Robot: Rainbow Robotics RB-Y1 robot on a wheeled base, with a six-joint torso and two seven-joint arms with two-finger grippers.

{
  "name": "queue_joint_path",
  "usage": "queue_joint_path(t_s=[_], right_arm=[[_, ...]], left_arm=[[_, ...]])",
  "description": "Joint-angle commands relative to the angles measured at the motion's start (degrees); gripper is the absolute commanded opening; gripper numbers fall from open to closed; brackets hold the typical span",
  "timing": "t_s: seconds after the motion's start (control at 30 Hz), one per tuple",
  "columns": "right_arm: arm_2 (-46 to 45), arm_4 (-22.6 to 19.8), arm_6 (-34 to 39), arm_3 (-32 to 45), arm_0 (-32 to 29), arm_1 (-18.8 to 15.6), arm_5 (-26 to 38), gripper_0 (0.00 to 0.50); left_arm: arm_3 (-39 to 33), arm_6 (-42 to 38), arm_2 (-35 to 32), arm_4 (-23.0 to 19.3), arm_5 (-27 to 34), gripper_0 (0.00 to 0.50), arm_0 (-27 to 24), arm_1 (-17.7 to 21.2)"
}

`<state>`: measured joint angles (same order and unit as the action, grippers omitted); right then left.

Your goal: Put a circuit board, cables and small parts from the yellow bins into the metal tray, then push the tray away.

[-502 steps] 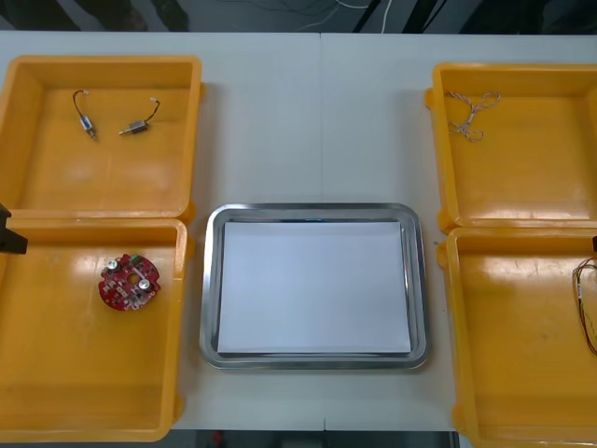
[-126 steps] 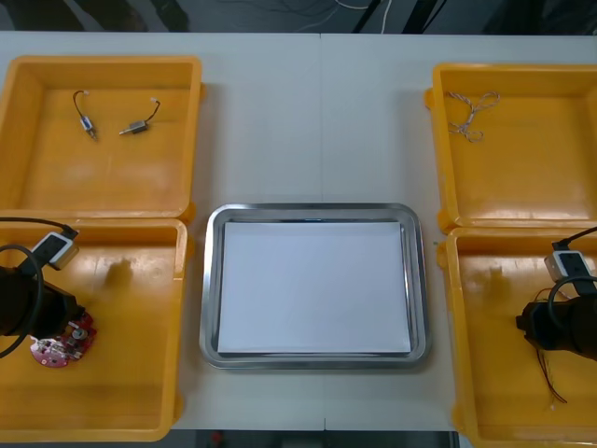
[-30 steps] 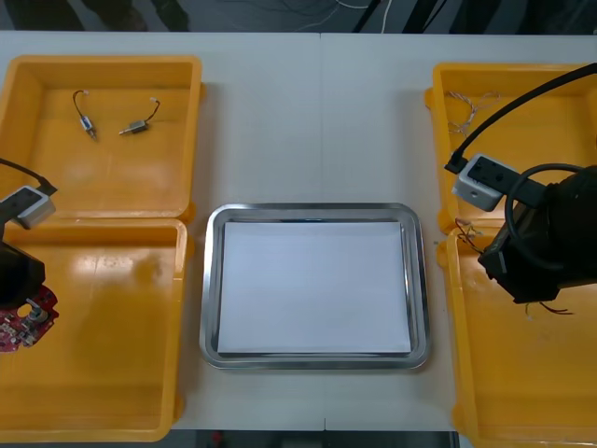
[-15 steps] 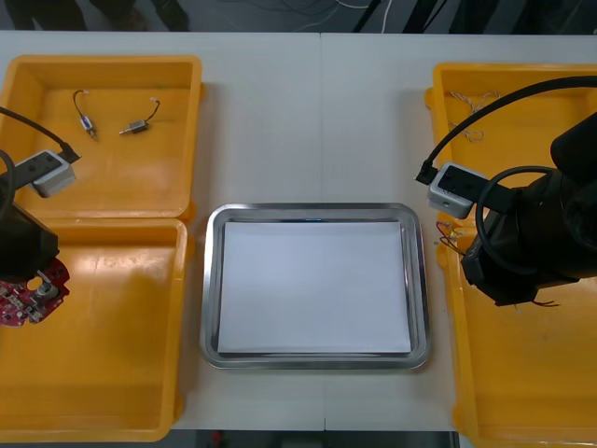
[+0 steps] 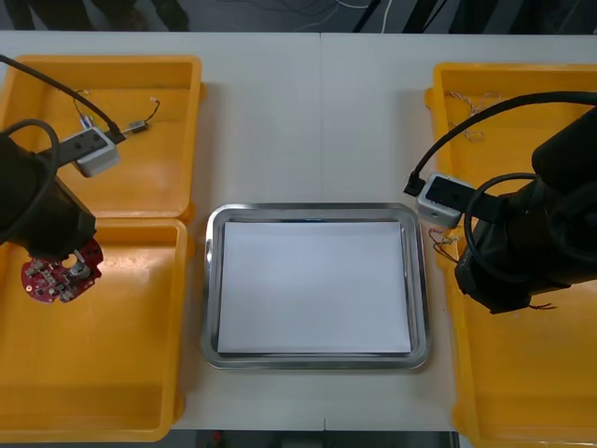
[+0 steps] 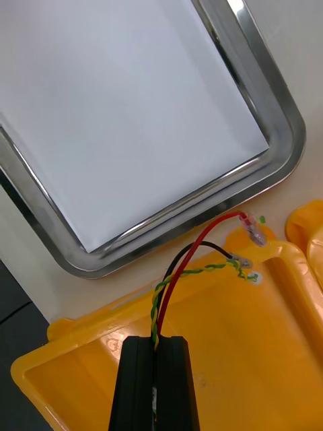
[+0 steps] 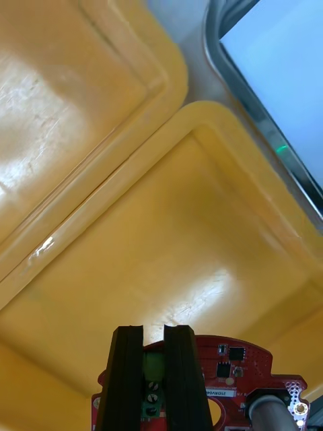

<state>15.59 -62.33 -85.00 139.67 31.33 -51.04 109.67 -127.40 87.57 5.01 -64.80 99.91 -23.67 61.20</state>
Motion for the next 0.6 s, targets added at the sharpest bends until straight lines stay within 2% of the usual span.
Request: queue_joint_path(t_s=[0.03,0.3,0.6], right_arm=[[3.31,1.16,1.77,1.57,2.95,-1.87,0.33,0.000],[3.31,0.89,1.77,1.57,2.95,-1.87,0.33,0.000],[3.31,1.16,1.77,1.57,2.95,-1.87,0.33,0.000]], left_arm=[[-1.54,-3.55,4.48,0.64,0.73,0.000,-6.21,-2.93],[-1.80,-12.07,15.38,6.44,0.73,0.000,-13.42,-7.50],[-2.06,-23.59,26.10,12.95,0.46,0.000,-19.22,-13.65]])
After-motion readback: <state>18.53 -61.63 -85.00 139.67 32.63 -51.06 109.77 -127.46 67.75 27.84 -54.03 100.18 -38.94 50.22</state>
